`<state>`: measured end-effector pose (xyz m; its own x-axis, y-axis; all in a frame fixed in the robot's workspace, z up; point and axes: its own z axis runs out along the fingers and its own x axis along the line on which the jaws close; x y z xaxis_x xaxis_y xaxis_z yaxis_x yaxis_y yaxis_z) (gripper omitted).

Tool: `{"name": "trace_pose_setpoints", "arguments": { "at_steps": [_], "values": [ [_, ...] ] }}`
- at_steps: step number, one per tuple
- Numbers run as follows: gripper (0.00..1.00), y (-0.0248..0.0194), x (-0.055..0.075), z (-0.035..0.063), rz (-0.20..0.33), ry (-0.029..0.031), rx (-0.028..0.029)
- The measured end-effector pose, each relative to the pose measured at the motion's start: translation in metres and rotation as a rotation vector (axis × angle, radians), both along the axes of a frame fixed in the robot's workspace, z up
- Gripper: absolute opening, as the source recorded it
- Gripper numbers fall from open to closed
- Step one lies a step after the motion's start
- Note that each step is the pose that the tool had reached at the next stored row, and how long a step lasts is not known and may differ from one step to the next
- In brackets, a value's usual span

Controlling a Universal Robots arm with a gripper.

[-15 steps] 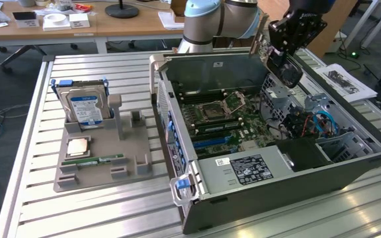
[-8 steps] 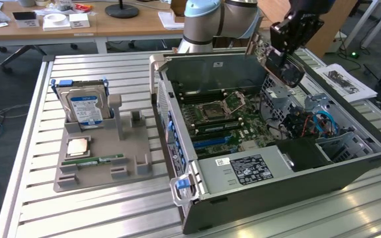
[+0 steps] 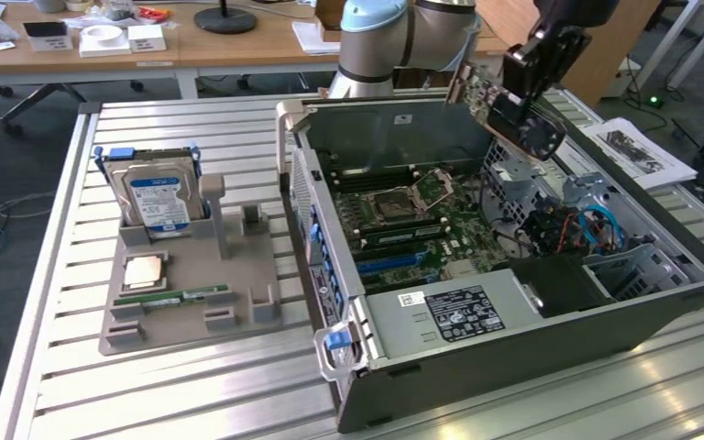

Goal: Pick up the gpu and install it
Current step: 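Insert the gpu into the slot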

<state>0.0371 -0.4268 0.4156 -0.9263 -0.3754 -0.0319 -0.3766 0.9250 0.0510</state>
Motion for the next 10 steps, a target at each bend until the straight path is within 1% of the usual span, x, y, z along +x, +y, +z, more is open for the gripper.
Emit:
{"name": "trace_pose_setpoints", "arguments": {
  "at_steps": [10],
  "values": [
    [0.27,0.0000,0.0000,-0.0004,0.182,0.0000,0.0000]
  ]
}}
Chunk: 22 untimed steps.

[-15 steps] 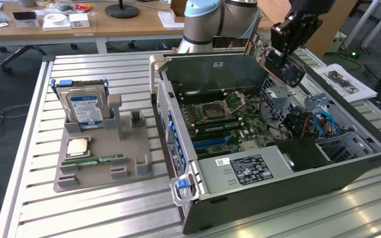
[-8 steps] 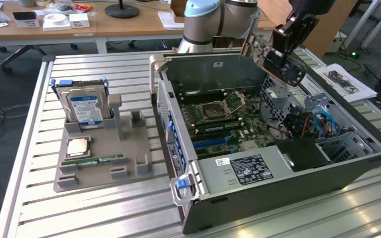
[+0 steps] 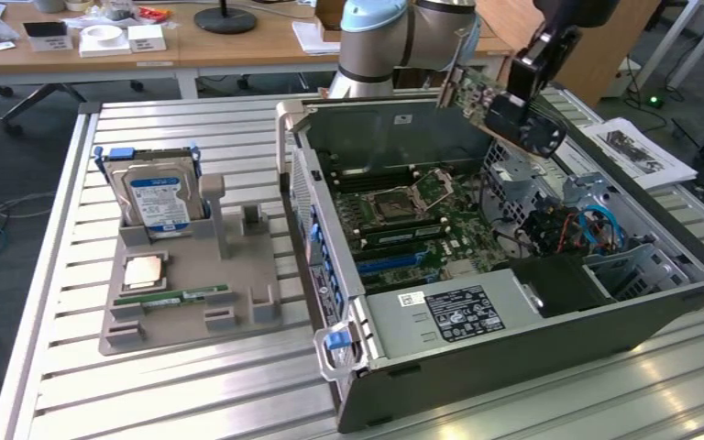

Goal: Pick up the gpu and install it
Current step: 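Insert the gpu into the slot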

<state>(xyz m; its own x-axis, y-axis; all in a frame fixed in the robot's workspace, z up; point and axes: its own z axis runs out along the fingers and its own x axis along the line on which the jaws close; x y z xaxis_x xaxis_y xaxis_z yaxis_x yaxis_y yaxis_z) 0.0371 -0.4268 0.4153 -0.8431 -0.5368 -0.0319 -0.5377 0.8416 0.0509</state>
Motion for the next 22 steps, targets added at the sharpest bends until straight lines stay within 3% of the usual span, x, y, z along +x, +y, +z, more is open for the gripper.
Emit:
{"name": "trace_pose_setpoints", "arguments": {
  "at_steps": [22],
  "values": [
    [0.27,0.0000,0.0000,-0.0007,0.400,0.0000,0.0001]
  ]
}}
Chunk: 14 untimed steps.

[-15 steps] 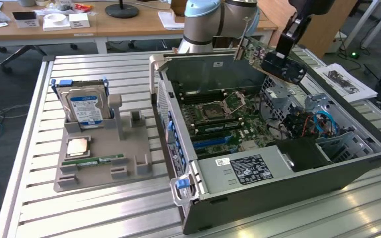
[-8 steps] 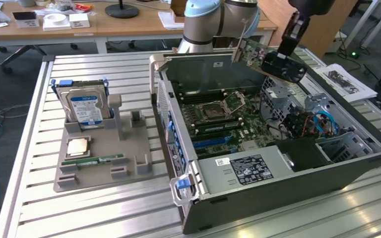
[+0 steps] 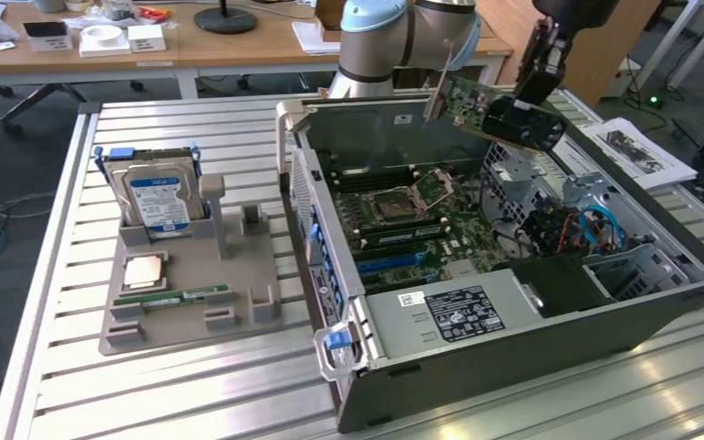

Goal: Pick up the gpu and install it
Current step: 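Insert the gpu into the slot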

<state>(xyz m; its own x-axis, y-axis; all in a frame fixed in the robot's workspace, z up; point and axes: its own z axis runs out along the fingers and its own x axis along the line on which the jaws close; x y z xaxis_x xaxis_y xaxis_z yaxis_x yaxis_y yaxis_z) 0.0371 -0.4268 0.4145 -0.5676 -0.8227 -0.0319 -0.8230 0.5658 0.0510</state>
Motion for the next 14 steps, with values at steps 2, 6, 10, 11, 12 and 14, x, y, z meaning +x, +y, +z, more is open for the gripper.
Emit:
{"name": "trace_pose_setpoints", "arguments": {
  "at_steps": [2,6,10,11,12,14],
  "values": [
    [0.27,0.0000,0.0000,-0.0001,0.035,0.0000,0.0000],
    [0.27,0.0000,0.0000,-0.0002,0.105,0.0000,0.0000],
    [0.27,0.0000,0.0000,-0.0004,0.170,0.0000,0.0000],
    [0.27,0.0000,0.0000,-0.0004,0.187,-0.0001,0.0000],
    [0.27,0.0000,0.0000,-0.0005,0.203,0.0000,0.0000],
    [0.27,0.0000,0.0000,-0.0005,0.233,0.0000,-0.0001]
  ]
}}
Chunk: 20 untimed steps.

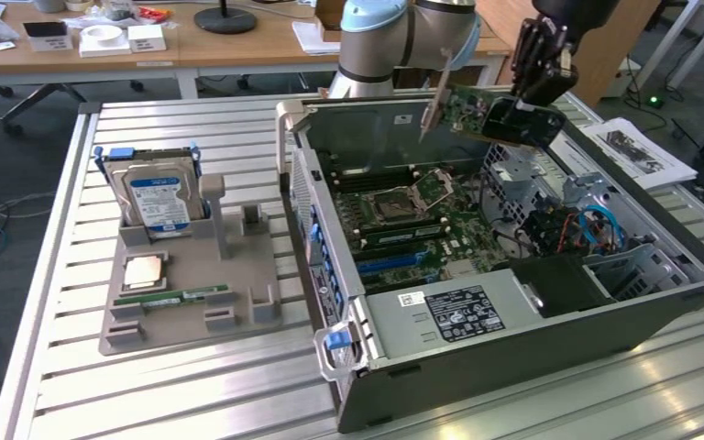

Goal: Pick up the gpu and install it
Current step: 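Insert the gpu into the slot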

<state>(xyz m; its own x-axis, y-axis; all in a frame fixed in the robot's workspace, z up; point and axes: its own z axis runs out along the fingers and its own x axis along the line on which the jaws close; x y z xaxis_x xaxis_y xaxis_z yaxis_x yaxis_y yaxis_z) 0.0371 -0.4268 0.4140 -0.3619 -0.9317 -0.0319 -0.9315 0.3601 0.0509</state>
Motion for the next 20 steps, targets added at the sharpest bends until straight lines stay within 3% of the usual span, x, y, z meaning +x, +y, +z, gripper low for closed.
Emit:
{"name": "trace_pose_setpoints", "arguments": {
  "at_steps": [20],
  "values": [
    [0.27,0.0000,0.0000,-0.0009,0.295,0.0000,0.0000]
  ]
}}
